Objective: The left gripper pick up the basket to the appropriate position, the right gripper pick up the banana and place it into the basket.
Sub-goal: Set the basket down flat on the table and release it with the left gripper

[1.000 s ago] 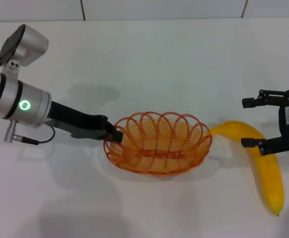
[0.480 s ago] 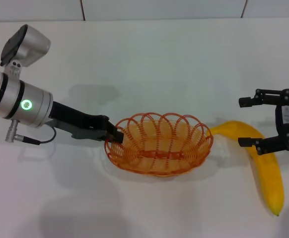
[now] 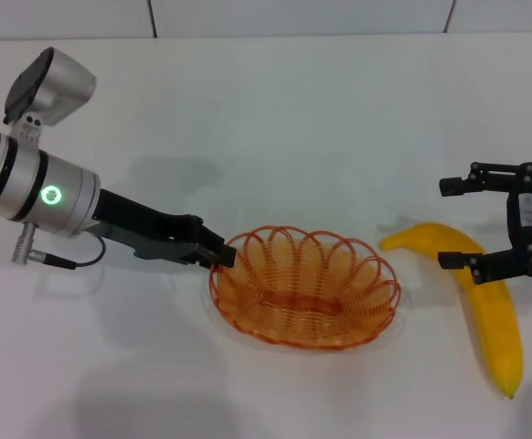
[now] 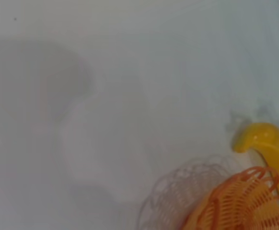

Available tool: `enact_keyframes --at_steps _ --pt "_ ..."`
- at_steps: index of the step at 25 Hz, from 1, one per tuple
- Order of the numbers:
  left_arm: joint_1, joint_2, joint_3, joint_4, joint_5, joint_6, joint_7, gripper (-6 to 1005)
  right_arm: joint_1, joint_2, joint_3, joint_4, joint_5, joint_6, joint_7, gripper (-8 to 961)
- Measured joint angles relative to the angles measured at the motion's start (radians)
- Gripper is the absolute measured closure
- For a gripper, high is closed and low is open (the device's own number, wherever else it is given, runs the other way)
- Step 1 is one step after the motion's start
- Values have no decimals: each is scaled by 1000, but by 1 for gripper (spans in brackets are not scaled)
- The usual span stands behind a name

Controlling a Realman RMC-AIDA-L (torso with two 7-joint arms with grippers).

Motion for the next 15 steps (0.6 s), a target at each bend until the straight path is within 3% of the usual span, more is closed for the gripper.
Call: enact_keyframes --at_steps 3,15 --pt "-2 0 0 -1 0 3 0 744 0 0 0 0 1 0 1 65" --pt "-2 0 23 1 2 10 8 716 -2 0 0 0 1 0 4 65"
